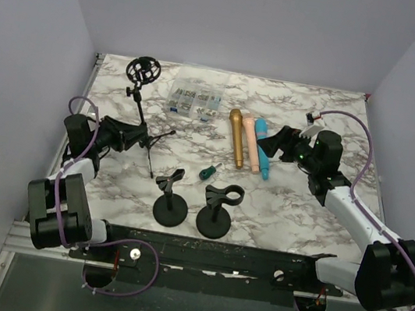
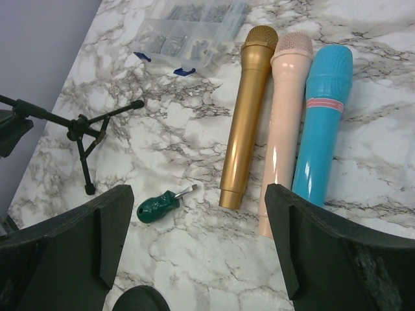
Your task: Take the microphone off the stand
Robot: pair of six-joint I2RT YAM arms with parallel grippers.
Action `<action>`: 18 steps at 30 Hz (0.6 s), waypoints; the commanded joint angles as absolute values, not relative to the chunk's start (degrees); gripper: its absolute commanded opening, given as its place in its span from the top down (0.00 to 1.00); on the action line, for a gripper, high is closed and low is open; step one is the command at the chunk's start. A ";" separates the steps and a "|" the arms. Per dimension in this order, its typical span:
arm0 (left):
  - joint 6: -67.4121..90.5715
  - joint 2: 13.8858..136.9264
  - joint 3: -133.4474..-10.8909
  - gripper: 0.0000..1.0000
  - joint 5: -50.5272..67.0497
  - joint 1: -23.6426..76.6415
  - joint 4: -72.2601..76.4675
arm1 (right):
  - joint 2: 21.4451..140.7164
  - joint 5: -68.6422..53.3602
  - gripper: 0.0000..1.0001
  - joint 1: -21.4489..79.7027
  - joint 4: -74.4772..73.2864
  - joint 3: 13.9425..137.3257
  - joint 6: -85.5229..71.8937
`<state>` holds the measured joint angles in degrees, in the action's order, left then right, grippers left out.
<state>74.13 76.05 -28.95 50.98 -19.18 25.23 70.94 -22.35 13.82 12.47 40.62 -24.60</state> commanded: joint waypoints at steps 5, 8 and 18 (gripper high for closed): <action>90.12 76.46 -24.92 1.00 52.18 -21.84 27.40 | 71.70 -23.35 0.09 14.06 14.58 39.55 -24.79; 91.08 77.70 -24.95 0.99 52.23 -22.13 28.92 | 71.97 -23.53 0.09 14.10 14.70 39.64 -24.91; 82.77 75.61 -26.77 0.47 51.25 -22.23 24.63 | 72.40 -23.52 0.09 14.11 14.81 39.68 -25.01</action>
